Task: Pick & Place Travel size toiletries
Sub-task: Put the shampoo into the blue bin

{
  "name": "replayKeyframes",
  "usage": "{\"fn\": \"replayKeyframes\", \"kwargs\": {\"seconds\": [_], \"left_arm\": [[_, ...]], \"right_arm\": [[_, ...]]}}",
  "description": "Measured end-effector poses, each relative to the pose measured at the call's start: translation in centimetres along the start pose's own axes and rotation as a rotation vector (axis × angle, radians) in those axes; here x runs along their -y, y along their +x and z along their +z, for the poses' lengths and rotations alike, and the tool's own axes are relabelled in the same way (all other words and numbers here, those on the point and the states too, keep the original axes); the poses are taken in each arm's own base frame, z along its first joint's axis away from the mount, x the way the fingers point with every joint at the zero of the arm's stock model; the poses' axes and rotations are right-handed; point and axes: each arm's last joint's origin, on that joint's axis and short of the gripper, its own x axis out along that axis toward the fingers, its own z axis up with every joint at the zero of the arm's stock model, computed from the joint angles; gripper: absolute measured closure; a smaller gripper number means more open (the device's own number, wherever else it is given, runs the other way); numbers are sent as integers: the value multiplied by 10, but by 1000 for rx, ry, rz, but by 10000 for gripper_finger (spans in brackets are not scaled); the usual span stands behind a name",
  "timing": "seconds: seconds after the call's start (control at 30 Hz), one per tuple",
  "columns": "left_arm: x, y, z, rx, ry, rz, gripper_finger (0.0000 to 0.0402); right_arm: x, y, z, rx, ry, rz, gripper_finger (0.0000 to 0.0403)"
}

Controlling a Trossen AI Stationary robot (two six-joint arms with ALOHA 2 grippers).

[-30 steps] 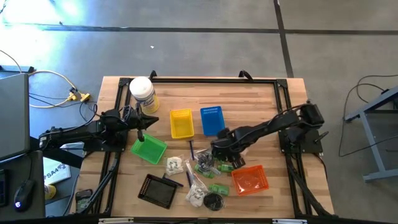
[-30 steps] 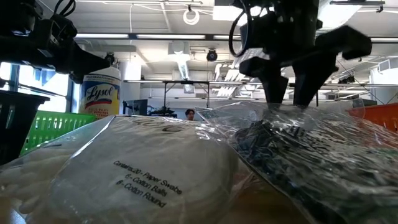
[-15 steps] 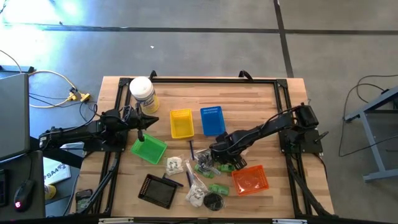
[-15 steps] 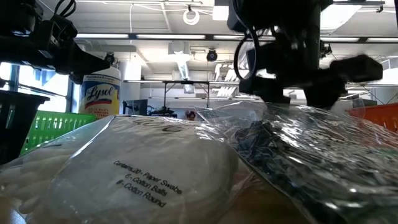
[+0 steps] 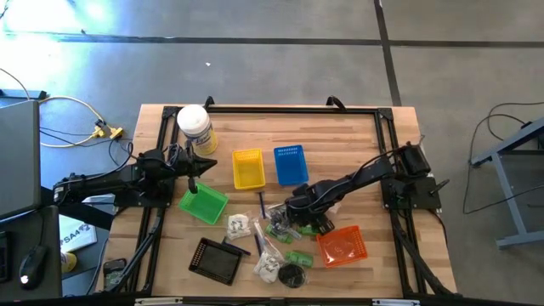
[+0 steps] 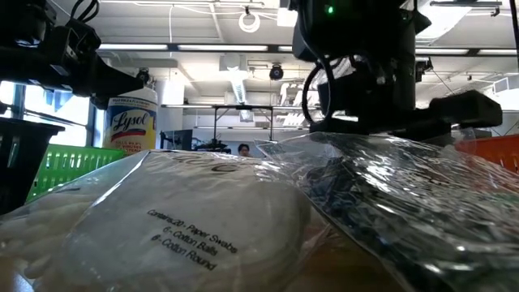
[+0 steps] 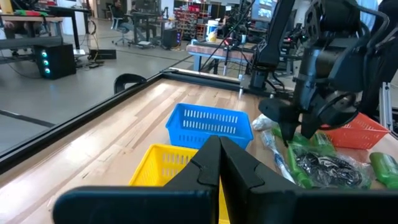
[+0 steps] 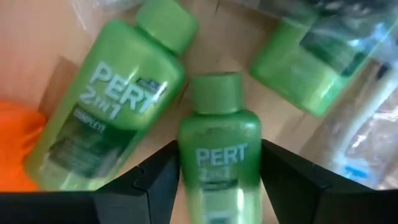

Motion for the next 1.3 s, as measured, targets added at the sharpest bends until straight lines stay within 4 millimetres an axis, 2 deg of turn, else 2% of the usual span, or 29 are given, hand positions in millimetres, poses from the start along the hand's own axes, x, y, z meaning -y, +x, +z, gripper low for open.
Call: {"fn": "replayKeyframes", "kwargs": {"seconds": [0.2, 0.37, 0.57, 0.77, 0.9, 0.97, 1.03, 1.13, 1.2, 1.3], "left_arm": [[0, 0, 0, 2, 0, -3, 402], [0, 0, 0, 2, 0, -3, 402], [0, 0, 0, 2, 0, -3, 402], [0, 0, 1, 8, 0, -3, 402], [0, 0, 1, 11, -4, 0, 402], [0, 0, 1, 11, -4, 0, 402], [0, 0, 1, 11, -10, -1, 402], [0, 0, 1, 11, -27, -1, 402], [0, 0, 1, 11, -27, -1, 402], [0, 0, 1, 9, -27, -1, 402]], "right_arm": [[-1, 3, 1, 5, 3, 18, 254], [-2, -10, -1, 33, 40, 4, 258], [-3, -44, -2, 136, 102, -79, 256], [0, -100, 0, 422, 177, -206, 251], [18, -145, -6, 708, 342, -264, 260], [32, -164, -12, 838, 491, -264, 258], [48, -175, -23, 914, 703, -225, 253], [75, -178, -39, 963, 954, -153, 250], [90, -174, -52, 925, 1038, -105, 251], [110, -157, -55, 881, 1118, -96, 253]]}}
